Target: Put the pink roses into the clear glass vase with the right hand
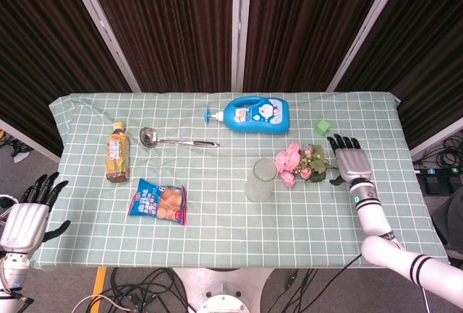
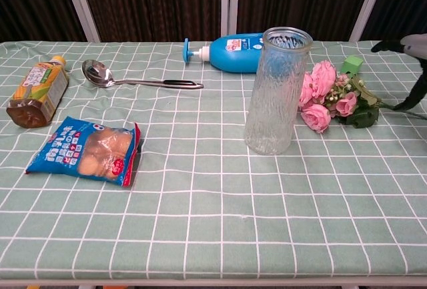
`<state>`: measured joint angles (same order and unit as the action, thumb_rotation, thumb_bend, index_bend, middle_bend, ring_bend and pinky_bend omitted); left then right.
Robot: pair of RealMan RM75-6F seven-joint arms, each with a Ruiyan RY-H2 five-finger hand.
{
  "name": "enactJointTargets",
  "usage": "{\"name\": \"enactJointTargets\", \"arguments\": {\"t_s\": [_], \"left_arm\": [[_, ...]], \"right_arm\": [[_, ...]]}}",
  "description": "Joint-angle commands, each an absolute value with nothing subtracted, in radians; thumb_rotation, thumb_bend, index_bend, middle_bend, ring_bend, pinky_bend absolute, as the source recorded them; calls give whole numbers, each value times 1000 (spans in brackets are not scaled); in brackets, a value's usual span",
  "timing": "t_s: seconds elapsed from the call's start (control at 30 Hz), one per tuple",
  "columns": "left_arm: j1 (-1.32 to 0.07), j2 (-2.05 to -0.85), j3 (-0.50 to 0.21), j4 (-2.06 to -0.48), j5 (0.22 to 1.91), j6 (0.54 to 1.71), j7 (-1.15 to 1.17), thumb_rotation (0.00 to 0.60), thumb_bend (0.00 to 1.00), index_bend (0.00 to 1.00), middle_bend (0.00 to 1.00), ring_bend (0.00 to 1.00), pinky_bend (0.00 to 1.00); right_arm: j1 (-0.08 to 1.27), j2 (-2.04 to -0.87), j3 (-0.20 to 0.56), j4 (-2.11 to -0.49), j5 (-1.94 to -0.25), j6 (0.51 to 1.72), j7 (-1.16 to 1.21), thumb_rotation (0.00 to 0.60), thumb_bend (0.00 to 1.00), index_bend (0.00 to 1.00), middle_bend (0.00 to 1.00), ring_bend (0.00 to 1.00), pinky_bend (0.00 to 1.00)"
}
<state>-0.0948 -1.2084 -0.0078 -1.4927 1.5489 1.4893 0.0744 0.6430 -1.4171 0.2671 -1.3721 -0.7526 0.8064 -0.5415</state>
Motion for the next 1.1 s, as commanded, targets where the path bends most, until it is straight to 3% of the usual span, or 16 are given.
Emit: {"name": "enactJointTargets", "arguments": {"t_s": [0.03,0.4,0.7,0.8,0.97,1.1], "left_arm": [[-95,-1209,-7,-1492,1546,1486,70,600,176,145,22,0,194],[-87,-1213,1,-1460,1545,1486,34,600,176,145,22,0,194],[-86,-1209,2,-1434,1552,1491,-3,600,176,145,22,0,194],[-86,-1210,3,-1430,1551,1489,-6,600,176,145,22,0,194],[-86,-1215,3,-1426,1550,1487,-8,600,176,145,22,0,194],[-88,-1216,3,-1424,1548,1482,-8,600,176,146,22,0,194]], "right_arm": [[696,-1467,255,-1319,-694,759,-570,600,0,0,0,0,0],[791,-1609,220,-1175,-678,734,-557,600,0,0,6,0,0],[809,-1705,212,-1065,-751,790,-515,600,43,19,217,0,0],[806,-1720,215,-1046,-767,816,-504,600,72,153,298,0,0],[797,-1724,219,-1041,-781,840,-492,600,114,458,461,45,0],[787,-1715,223,-1052,-788,850,-481,600,162,584,522,98,0]]}}
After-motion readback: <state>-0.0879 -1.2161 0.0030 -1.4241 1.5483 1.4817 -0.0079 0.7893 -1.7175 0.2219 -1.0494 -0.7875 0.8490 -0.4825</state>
